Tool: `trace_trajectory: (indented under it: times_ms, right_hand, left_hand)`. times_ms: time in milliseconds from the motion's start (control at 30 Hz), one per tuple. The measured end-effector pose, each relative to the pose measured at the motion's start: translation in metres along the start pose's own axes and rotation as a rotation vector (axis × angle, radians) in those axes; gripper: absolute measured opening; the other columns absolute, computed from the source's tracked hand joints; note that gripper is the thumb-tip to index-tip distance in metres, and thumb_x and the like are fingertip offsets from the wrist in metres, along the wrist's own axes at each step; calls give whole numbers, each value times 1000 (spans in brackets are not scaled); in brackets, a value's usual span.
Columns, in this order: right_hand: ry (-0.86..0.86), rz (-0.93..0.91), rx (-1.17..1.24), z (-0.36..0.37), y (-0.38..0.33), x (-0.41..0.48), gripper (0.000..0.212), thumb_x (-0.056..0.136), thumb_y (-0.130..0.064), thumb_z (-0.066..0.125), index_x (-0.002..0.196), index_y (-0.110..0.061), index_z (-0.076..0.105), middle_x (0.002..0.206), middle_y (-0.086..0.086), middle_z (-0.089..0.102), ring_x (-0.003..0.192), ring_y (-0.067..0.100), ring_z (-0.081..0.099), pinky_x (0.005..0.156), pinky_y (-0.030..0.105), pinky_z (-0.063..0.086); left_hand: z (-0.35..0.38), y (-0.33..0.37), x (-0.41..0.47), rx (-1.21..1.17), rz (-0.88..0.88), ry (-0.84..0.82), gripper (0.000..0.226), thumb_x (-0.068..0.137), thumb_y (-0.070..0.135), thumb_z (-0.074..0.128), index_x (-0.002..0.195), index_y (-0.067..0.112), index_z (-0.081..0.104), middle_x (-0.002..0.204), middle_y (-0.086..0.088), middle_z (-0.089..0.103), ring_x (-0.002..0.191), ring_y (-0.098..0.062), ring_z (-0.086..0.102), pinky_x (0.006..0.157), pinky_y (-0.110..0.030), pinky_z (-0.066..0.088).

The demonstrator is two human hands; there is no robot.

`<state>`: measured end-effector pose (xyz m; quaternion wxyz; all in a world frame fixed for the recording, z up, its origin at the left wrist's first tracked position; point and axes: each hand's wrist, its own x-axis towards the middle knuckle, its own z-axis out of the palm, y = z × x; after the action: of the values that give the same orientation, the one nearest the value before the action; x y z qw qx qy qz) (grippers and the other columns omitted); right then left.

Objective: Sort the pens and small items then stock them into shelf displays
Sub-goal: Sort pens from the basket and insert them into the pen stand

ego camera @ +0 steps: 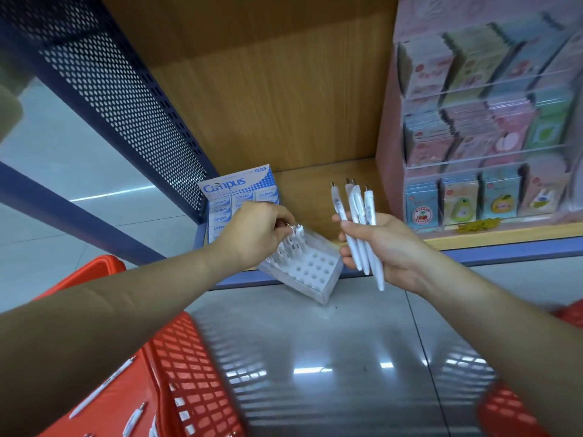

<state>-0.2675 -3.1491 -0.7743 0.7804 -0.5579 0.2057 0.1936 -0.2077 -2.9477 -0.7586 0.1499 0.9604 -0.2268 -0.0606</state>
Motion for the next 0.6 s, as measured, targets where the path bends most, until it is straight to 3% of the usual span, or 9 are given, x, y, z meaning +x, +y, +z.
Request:
trace_trajectory:
  times_ms: [200, 500, 600]
  right_hand:
    - [-5, -16, 48, 0, 1, 1, 12, 86, -9, 69, 98, -10, 66, 70, 5, 62, 55, 15, 59, 48, 24, 50]
    - [-10, -31, -42, 2, 5, 3, 24, 77, -3, 76, 96, -9, 63, 64, 3, 57, 53, 12, 50, 45, 20, 42]
    - [-17, -44, -69, 2, 4, 2, 24, 76, -1, 76, 95, -8, 63, 61, 2, 57, 53, 13, 48, 45, 20, 40]
  left_hand:
    - [14, -2, -2, -28, -3, -1, 12, 80, 19, 73, 92, 17, 75, 92, -2, 63, 84, -18, 58, 76, -34, 47]
    - [17, -2, -2, -14, 5, 8, 16, 80, 23, 73, 94, 18, 75, 91, -2, 64, 84, -17, 59, 76, -33, 48]
    - [12, 0, 0, -54, -58, -18, 17, 76, 25, 77, 92, 20, 75, 81, 7, 59, 79, -13, 57, 71, -26, 47]
